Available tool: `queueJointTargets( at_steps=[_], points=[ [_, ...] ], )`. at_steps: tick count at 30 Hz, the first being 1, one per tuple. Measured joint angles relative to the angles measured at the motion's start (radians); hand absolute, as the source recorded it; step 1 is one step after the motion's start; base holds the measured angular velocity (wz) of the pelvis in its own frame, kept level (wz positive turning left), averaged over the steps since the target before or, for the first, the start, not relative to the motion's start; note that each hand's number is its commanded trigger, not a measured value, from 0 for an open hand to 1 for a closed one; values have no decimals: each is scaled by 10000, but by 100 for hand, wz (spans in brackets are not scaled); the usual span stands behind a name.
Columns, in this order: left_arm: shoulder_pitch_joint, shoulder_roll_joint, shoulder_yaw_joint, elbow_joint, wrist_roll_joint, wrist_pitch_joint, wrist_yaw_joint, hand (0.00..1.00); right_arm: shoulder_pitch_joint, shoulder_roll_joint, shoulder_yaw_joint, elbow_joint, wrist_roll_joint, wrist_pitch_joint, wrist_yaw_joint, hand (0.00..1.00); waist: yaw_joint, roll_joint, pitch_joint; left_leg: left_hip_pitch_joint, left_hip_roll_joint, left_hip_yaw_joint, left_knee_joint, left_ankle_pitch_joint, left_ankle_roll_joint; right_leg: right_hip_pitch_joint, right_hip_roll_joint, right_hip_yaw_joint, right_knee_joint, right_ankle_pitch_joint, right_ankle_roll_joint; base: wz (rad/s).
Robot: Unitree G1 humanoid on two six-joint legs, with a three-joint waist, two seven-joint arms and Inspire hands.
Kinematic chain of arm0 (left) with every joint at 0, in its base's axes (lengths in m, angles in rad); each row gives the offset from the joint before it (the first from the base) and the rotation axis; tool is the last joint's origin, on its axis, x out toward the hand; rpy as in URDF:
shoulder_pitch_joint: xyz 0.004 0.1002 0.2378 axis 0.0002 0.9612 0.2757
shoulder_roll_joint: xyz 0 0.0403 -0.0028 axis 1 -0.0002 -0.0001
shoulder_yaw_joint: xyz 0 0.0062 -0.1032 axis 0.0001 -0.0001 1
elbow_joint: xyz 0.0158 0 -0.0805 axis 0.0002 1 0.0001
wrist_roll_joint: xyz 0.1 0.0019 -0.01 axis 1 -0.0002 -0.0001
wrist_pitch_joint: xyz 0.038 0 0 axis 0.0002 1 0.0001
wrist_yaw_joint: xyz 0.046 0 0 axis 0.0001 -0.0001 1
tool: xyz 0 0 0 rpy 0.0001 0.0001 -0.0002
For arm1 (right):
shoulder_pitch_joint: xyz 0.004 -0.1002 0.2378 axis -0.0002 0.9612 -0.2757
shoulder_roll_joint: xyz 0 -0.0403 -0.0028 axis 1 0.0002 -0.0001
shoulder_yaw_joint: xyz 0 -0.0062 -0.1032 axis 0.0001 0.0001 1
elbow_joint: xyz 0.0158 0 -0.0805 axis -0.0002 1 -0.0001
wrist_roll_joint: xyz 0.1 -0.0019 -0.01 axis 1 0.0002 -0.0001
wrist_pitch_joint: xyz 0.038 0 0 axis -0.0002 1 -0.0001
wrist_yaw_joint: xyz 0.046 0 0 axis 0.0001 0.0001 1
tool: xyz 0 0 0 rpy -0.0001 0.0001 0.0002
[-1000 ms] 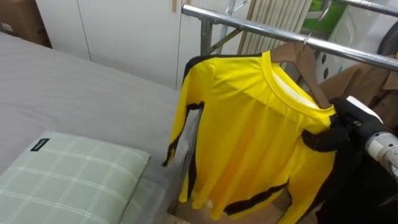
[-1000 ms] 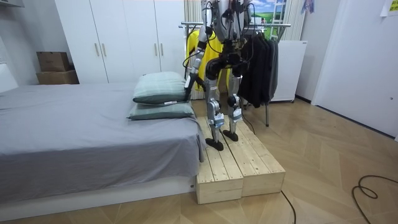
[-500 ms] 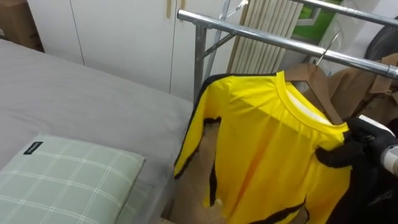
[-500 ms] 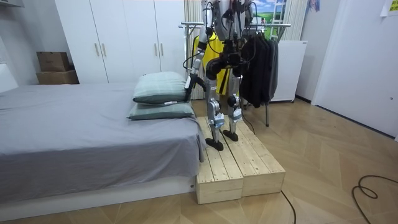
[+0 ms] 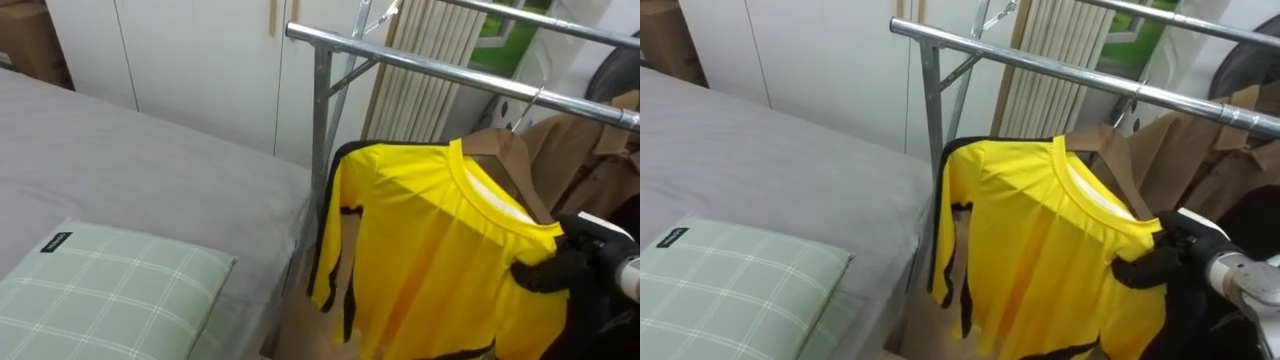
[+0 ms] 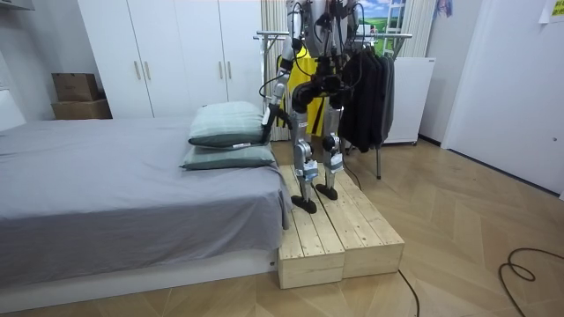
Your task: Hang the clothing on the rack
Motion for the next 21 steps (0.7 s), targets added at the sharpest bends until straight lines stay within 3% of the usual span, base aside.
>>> queueJointTargets(
  at_steps=[7,12,16,21],
  points=[
    [-27,8,-11,-1,-3,0,59,0,0,32,67,257,499,-6,-63,100,-6,1,6,1,5,-13,-23,3,-8,-3,19,23,-18,4,-6,0],
    [-40,12,-14,-11,20,0,50,0,-1,388,74,539,904,-88,-246,100,-12,-10,15,-1,-8,-11,-22,3,-7,-12,8,21,-21,0,1,0],
    [-92,12,-10,-15,51,0,51,0,-8,396,74,532,904,-139,-345,100,8,-8,64,-35,-4,-26,-42,2,-7,-36,7,-4,-24,-1,2,0],
    [-144,22,-38,-14,44,0,59,0,-19,396,82,533,919,-161,-567,100,11,-1,72,-182,1,-36,-45,3,-9,-183,11,-28,-26,2,-7,0]
  ],
)
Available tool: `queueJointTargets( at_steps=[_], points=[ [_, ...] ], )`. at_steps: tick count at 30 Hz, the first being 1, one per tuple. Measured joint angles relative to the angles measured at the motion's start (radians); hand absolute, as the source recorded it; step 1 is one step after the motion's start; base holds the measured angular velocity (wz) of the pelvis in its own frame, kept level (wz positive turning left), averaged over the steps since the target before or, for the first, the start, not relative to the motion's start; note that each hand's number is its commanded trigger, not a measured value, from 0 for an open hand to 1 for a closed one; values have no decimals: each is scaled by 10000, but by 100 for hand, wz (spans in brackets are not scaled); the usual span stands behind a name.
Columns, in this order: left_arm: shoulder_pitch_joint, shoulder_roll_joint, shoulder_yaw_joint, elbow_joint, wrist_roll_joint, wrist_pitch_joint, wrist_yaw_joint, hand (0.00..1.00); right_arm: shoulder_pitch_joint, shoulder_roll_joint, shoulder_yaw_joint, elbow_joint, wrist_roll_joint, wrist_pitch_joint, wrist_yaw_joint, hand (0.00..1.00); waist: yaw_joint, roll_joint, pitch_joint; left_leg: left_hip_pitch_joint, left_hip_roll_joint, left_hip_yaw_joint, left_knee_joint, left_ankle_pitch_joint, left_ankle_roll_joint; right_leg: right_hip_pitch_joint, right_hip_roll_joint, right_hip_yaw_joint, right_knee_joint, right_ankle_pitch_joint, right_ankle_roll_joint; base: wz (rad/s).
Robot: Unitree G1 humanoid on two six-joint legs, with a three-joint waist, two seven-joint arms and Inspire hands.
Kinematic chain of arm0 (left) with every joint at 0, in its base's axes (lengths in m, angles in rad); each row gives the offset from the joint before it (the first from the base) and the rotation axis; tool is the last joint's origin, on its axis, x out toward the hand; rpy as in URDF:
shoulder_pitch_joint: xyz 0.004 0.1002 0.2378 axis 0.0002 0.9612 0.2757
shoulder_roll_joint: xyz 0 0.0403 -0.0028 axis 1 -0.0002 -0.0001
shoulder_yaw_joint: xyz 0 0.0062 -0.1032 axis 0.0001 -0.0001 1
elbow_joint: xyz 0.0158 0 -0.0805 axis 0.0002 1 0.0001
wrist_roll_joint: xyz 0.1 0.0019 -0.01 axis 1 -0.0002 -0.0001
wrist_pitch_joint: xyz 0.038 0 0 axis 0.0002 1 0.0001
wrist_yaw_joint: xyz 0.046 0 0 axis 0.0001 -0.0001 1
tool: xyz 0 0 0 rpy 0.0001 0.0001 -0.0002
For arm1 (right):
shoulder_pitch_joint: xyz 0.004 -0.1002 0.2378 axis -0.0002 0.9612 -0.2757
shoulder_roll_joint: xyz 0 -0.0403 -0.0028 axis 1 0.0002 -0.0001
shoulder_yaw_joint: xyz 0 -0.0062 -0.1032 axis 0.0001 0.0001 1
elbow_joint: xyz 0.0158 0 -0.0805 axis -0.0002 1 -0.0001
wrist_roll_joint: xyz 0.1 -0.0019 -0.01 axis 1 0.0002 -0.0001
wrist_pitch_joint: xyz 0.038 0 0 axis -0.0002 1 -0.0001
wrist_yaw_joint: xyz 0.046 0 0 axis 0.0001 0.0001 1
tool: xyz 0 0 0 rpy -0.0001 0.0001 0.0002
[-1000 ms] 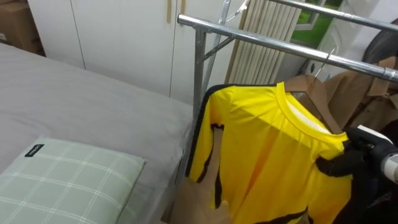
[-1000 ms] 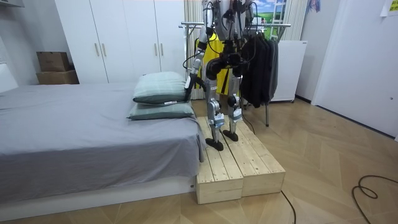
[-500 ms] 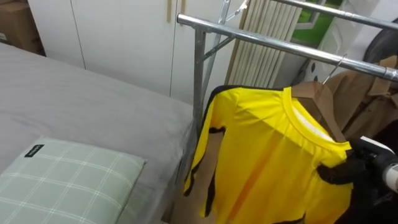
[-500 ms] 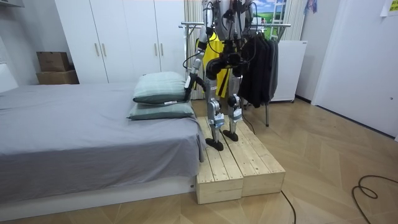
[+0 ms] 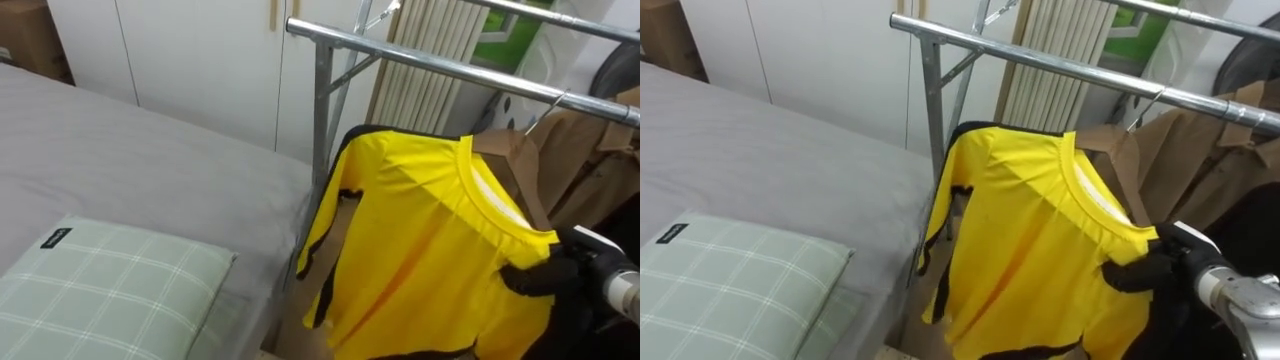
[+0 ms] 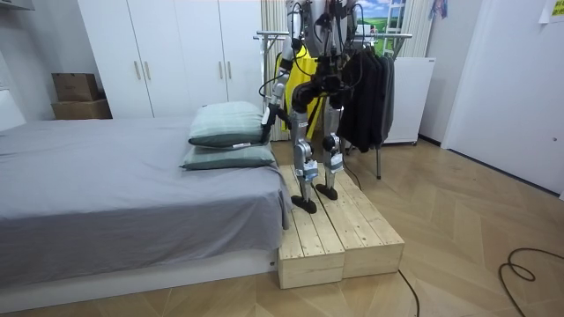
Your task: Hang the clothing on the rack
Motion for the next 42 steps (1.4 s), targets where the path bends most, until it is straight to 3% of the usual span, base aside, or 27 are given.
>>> queueJointTargets(
  at_steps=[1,2,3,4,12,42],
  points=[
    [0,23,-73,0,-5,0,3,0,0,0,36,4,5,-1,-13,100,9,-3,3,-2,0,-6,-12,0,0,-2,3,-5,-11,-4,-2,0],
    [-1,41,-139,0,-6,0,3,0,0,4,113,28,5,-1,-18,58,31,-7,6,0,1,-8,-13,1,-1,-2,6,0,-19,-5,-2,0],
    [-1,46,-161,0,-5,0,3,0,0,14,112,49,6,-1,-23,4,42,-9,7,0,-1,-9,-13,1,-1,-2,5,1,-22,-5,-2,0],
    [-1,47,-162,0,-5,0,3,0,0,23,112,72,8,-1,-32,0,55,-12,8,0,-4,-10,-12,1,-1,-2,2,5,-26,-7,0,0],
    [-60,105,-165,0,12,0,2,0,0,29,117,79,5,-1,-85,0,39,-119,67,-12,-9,-14,39,2,1,5,-15,-7,-10,-16,10,0],
    [-115,138,-159,-6,82,148,1,0,-282,25,114,89,-229,28,522,0,-69,-166,9,8,4,-71,108,17,-18,49,-13,-63,28,12,-27,0]
  ],
)
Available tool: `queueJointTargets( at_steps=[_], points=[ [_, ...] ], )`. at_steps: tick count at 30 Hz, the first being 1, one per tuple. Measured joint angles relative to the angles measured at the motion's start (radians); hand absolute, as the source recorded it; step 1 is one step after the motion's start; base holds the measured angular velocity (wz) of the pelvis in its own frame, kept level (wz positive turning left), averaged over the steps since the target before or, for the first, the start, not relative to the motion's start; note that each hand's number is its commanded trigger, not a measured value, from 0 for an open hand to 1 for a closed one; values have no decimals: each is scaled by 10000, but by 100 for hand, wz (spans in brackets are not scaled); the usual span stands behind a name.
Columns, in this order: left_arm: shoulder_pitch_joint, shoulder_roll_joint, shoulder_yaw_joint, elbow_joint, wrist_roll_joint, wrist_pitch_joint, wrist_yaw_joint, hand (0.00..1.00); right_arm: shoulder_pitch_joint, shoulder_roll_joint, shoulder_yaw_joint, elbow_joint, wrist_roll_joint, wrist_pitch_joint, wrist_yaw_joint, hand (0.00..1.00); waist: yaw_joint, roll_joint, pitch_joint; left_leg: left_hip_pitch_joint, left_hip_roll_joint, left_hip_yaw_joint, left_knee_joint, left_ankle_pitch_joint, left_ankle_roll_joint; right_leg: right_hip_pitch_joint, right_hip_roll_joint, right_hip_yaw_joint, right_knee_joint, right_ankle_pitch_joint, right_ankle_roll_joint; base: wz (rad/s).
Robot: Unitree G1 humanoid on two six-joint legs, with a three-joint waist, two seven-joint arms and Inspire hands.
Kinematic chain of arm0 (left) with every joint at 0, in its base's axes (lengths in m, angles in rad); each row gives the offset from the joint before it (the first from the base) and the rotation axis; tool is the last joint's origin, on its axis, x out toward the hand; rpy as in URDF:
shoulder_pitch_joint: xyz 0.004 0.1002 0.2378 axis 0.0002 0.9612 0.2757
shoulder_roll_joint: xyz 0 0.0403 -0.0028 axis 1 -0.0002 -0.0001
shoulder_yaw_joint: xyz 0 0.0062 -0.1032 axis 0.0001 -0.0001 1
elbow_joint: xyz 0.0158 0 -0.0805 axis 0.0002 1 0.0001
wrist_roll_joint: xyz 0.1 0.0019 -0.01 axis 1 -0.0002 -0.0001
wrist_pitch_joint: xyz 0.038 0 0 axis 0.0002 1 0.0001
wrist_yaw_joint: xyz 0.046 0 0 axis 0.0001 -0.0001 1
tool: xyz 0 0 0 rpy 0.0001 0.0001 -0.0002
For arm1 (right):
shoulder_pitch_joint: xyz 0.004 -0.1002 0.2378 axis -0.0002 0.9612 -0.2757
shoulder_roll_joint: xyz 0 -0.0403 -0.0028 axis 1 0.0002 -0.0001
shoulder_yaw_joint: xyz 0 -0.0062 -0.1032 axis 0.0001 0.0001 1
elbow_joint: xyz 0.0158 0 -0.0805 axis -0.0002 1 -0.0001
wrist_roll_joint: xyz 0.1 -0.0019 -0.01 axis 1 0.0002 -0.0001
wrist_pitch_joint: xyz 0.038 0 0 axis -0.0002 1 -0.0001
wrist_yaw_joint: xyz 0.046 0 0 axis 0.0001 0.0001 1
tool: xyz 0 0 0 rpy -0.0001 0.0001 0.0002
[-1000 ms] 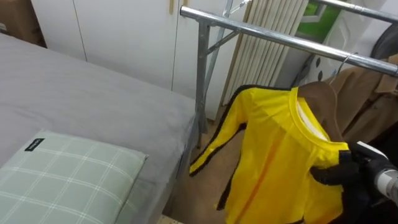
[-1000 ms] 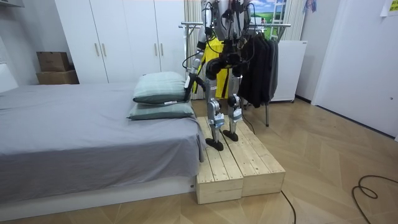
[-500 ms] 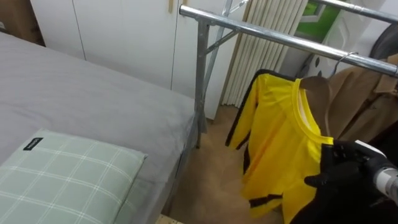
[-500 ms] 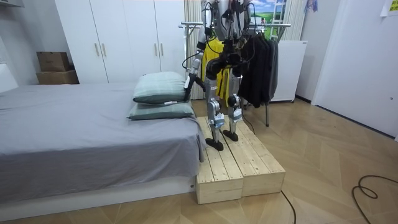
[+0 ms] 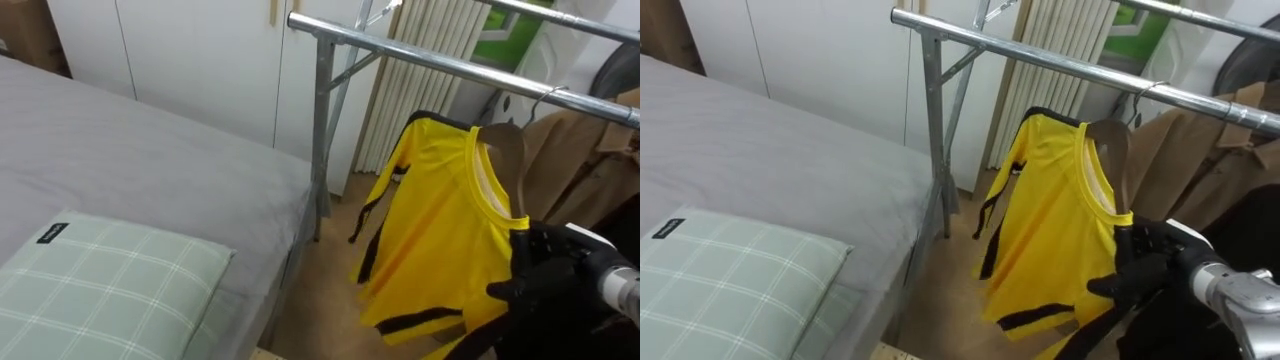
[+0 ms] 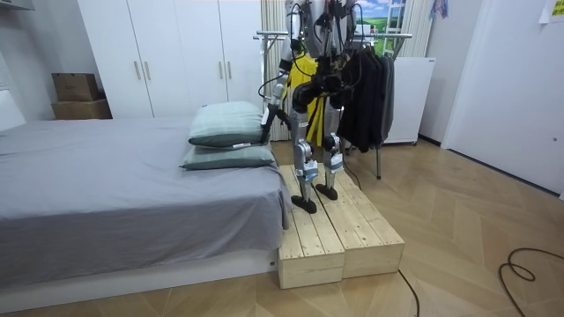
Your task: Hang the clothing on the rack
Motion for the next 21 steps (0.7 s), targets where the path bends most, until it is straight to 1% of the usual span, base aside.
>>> queueJointTargets(
  at_steps=[6,8,12,15,17,19,21],
  points=[
    [-5,1,-5,0,0,21,-3,0,-68,0,-6,-1,-400,0,-165,0,-89,-3,-1,-1,-6,-14,11,27,-8,-1,1,21,3,19,-7,0],
    [-5,1,2,1,-2,44,-3,0,-185,0,-6,-3,-651,-4,-186,0,-202,-6,1,-7,-12,-14,10,38,-6,-7,3,30,3,26,-6,0],
    [-5,6,24,1,-1,49,-1,0,-482,-23,-16,-97,-683,-6,-341,0,-360,-5,0,-38,-11,0,10,41,-6,-35,24,106,-11,39,4,0],
    [-40,14,87,-8,0,49,0,0,-1008,-140,-21,-457,-674,-81,-563,0,-557,-6,-5,-201,-8,14,30,45,1,-208,38,134,-4,112,0,-3],
    [-59,14,115,-7,-2,48,1,0,-1386,-300,-31,-484,-680,-249,-956,0,-632,-12,-9,-222,-2,3,31,52,-1,-208,37,111,-25,134,-7,0],
    [-63,14,111,-7,-7,48,1,0,-1450,-423,-32,-624,-718,-345,-1269,0,-632,-24,-16,-222,-2,0,30,52,-1,-206,37,120,-36,133,-6,0],
    [-62,14,116,-7,-19,48,0,0,-1452,-482,-36,-784,-833,-346,-1479,0,-642,-39,-25,-221,-9,2,30,52,-1,-214,40,150,-32,132,-4,0]
  ],
)
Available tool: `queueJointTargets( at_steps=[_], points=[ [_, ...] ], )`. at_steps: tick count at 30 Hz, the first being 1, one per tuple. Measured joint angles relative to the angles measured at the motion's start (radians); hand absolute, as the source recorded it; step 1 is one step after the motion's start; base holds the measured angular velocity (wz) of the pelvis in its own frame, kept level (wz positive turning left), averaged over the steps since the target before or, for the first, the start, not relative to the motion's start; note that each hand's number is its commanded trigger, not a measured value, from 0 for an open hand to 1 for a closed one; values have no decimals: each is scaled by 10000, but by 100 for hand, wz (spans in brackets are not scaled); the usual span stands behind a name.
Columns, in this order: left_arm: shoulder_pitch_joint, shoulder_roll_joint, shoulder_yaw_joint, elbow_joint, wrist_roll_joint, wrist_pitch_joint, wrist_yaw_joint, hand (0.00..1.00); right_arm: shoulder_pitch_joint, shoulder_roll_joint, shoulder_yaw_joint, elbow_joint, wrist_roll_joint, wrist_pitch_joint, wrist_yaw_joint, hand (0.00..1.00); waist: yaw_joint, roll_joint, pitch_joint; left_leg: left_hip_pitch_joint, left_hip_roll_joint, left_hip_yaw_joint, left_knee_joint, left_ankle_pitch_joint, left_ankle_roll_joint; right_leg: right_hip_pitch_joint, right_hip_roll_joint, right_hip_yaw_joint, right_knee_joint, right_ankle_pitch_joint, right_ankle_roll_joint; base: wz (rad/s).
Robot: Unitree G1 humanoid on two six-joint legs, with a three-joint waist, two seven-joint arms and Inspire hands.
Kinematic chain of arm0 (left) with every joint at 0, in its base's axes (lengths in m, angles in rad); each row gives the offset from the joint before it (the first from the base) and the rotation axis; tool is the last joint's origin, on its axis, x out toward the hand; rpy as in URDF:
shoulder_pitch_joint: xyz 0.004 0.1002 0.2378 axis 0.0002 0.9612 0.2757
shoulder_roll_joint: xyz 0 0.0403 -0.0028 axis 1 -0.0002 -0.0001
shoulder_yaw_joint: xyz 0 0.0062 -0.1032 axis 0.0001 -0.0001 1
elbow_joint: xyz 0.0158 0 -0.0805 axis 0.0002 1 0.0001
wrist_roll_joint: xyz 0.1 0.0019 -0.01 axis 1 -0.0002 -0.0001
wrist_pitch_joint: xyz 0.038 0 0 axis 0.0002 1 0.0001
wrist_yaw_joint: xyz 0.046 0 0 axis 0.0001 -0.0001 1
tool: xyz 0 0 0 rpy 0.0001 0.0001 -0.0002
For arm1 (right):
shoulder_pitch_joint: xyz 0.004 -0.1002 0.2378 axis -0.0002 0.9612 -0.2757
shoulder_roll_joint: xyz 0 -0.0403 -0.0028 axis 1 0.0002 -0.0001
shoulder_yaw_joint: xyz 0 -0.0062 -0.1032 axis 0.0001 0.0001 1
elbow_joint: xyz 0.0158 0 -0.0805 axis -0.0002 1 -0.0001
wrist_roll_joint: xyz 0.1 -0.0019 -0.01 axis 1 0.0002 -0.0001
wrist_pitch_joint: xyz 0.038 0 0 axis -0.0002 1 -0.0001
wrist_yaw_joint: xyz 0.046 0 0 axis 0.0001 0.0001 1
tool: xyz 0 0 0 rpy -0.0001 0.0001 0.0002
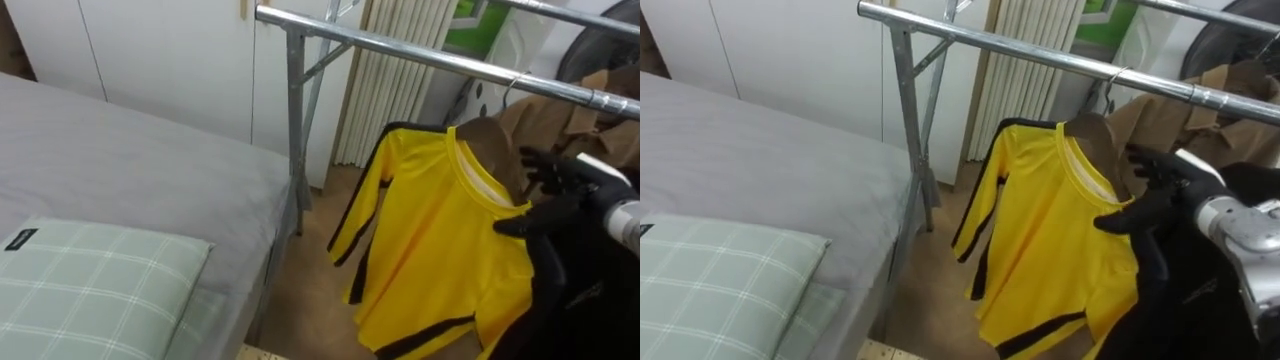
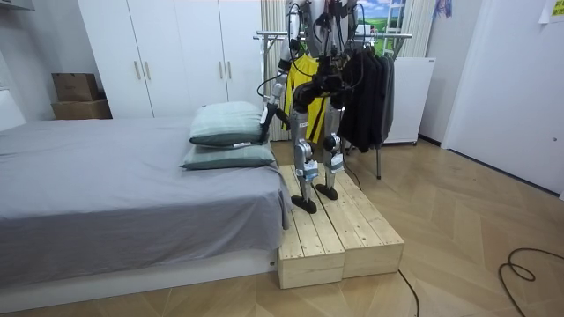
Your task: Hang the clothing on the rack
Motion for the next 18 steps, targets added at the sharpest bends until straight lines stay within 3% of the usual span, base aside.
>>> queueJointTargets(
  at_steps=[7,18],
  points=[
    [1,0,218,-19,12,0,-6,0,6,-40,-63,-918,-243,6,-477,0,-126,-107,-88,34,-2,35,27,1,2,9,10,44,27,14,12,0],
    [1,8,199,-43,-99,-1,30,0,295,-161,-116,-1280,-409,-103,-1305,0,-151,-88,-96,49,28,116,37,-3,1,18,49,96,-1,93,-12,0]
  ],
)
